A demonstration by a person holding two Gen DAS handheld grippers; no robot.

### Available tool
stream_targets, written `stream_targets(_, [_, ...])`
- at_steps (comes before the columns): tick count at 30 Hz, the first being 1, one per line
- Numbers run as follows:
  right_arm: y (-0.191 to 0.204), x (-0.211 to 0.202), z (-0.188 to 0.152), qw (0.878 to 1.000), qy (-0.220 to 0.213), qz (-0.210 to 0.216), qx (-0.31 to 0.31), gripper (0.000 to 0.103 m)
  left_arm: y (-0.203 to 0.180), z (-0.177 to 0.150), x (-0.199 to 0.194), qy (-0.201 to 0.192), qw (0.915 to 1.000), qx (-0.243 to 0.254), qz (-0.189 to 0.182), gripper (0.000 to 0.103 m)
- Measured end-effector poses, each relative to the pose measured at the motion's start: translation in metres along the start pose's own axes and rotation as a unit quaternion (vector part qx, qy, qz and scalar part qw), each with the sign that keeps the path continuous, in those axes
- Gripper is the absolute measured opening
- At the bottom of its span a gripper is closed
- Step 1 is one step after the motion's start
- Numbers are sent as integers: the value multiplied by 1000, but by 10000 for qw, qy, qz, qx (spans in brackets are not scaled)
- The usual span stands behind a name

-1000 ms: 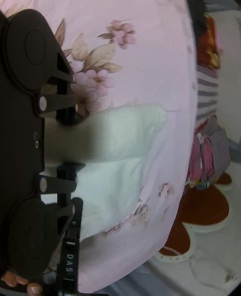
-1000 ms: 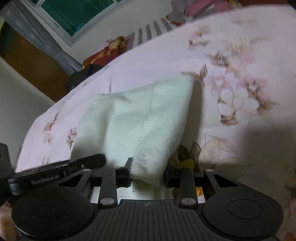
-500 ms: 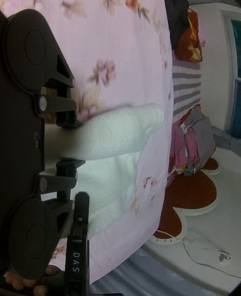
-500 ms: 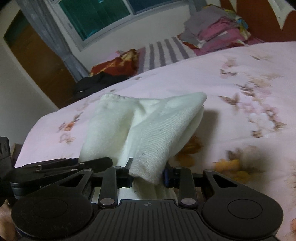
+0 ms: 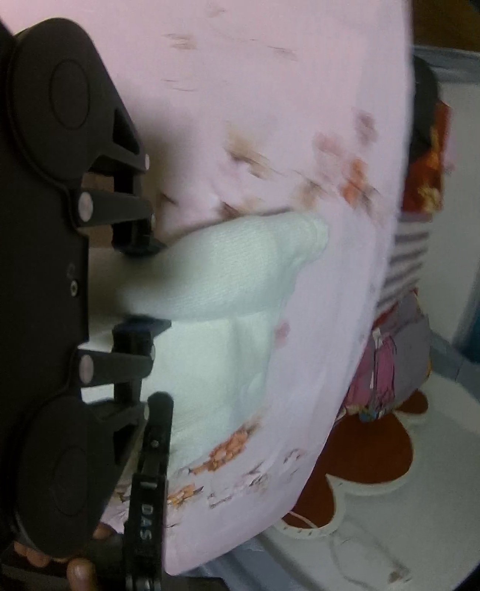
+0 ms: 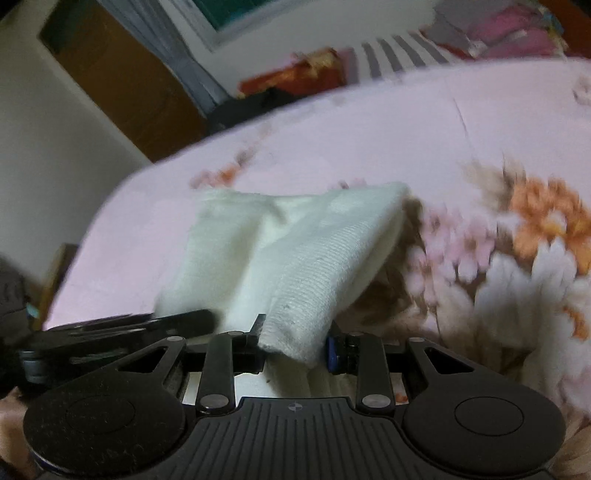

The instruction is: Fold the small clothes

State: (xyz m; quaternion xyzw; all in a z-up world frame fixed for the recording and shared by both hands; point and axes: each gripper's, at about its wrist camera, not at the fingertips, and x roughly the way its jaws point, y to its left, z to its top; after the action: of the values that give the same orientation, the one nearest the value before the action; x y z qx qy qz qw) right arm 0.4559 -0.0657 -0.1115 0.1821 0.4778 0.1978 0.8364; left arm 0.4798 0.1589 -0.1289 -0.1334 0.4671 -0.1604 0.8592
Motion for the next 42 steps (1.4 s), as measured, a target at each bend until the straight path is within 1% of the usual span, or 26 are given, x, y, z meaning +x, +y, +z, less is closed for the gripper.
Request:
stream_targets(1, [-7, 9, -2, 9999, 71, -96, 55, 30, 8, -3, 2, -24, 9998, -163, -94, 47])
stream_targets(3, [-23, 19, -4, 9995, 113, 13, 307, 32, 17, -9, 5, -88, 9991, -373, -165, 59])
stream_targets(5, [-29, 19, -1, 9990, 122, 85, 410, 36, 21, -12, 4, -180, 9988, -392, -237, 61])
stream_targets(6, [-27, 18, 1, 9993, 113, 40, 342, 43, 22, -13, 2, -182, 9988, -374, -275, 65])
stream_targets(7, [-26, 15, 2, 9996, 47, -54, 260, 50, 23, -13, 0, -152, 9990, -319, -290, 69])
stream_targets(8, [-24, 8, 4, 9996, -92, -192, 169, 50, 24, -11, -5, -127, 9993, -249, -232, 79])
stream_targets(9, [-22, -2, 6, 9990, -307, -319, 53, 50, 28, -12, -13, -199, 9995, -208, -124, 80])
stream_targets(10, [-20, -12, 9, 9977, -536, -405, -60, 49, 31, -10, -23, -422, 9990, -161, -51, 78])
stream_targets(11, [-18, -22, 12, 9961, -748, -446, -168, 46, 32, -7, -32, -713, 9974, -105, -81, 69])
stream_targets(12, [-15, -27, 18, 9950, -871, -394, -284, 30, 32, 1, -38, -922, 9956, -81, -138, 48])
stream_targets(13, [-11, -26, 27, 9945, -892, -334, -427, 20, 31, 11, -39, -1003, 9946, -57, -245, 42])
stream_targets(15, [2, -11, 38, 9934, -755, -431, -748, 20, 21, 30, -30, -1023, 9940, 191, -346, 35])
stream_targets(16, [6, 0, 43, 9928, -694, -453, -860, 16, 15, 40, -18, -935, 9944, 371, -338, 34])
stream_targets(18, [5, 18, 44, 9927, -449, -542, -975, 9, 10, 49, 8, -535, 9966, 473, -406, 29])
stream_targets(20, [-2, 44, 44, 9901, -120, -989, -993, 7, 8, 47, 29, -201, 9976, 613, -258, 30])
stream_targets(21, [-10, 53, 42, 9888, -77, -1128, -978, 7, 6, 44, 33, -255, 9968, 715, -268, 30])
stream_targets(24, [-22, 48, 42, 9926, -162, -981, -700, 7, 5, 42, 22, -338, 9967, 709, -219, 29])
stream_targets(26, [-19, 33, 39, 9910, -390, -1043, -750, 7, -3, 37, 5, -585, 9939, 919, -187, 29])
stream_targets(28, [-10, 14, 32, 9925, -594, -725, -787, 8, -11, 25, -14, -760, 9910, 1059, -311, 29])
stream_targets(31, [11, -1, 14, 9901, -578, -487, -1185, 7, -18, 7, -17, -689, 9896, 1192, -416, 29])
stream_targets(33, [20, 14, 3, 9855, -356, -775, -1469, 7, -18, 0, -4, -477, 9908, 1235, -281, 29])
stream_targets(35, [14, 23, -2, 9828, -324, -1122, -1428, 7, -10, -5, 1, -498, 9925, 1054, -361, 29])
stream_targets(37, [8, 20, 0, 9885, -368, -1037, -1033, 7, -9, -7, -8, -549, 9934, 915, -431, 29])
stream_targets(38, [11, 13, 0, 9896, -424, -949, -998, 7, -8, -10, -17, -609, 9929, 907, -463, 29])
stream_targets(40, [23, -3, -9, 9889, -541, -694, -1194, 7, -10, -24, -31, -673, 9928, 833, -543, 29])
stream_targets(42, [32, -17, -25, 9878, -423, -552, -1391, 7, -15, -41, -39, -637, 9932, 852, -476, 29])
